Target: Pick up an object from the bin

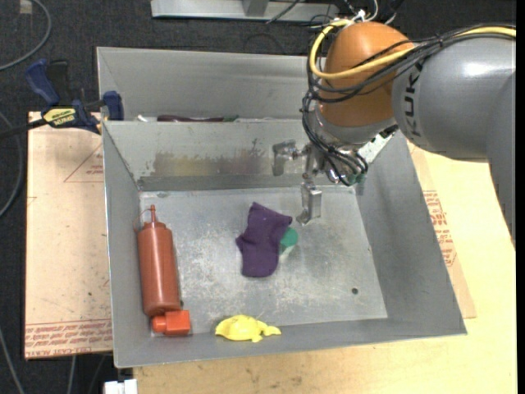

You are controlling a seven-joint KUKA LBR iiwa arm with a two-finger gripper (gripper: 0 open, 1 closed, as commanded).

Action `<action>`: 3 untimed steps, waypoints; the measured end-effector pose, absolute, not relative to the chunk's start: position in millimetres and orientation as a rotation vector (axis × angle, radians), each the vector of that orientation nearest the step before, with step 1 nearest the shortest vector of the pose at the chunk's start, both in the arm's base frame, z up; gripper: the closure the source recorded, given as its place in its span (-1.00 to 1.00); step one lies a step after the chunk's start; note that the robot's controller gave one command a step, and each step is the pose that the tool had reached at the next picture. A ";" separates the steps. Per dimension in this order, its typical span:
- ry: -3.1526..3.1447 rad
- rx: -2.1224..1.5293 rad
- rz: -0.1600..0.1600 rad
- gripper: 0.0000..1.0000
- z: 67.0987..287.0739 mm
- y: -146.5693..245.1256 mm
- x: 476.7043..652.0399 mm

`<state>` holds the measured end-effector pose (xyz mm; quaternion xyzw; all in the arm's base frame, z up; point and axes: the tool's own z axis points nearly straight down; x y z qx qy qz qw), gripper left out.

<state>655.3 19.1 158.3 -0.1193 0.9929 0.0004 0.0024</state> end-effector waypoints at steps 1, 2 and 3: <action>3.134 0.099 0.005 -1.00 96.5 27.2 652.3; 3.083 -0.522 -0.001 1.00 73.6 41.8 652.9; 3.084 -0.520 0.000 1.00 73.6 41.7 653.0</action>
Offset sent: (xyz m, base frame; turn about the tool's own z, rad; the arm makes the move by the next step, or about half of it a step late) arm -0.0053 0.0227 -0.0883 -0.0983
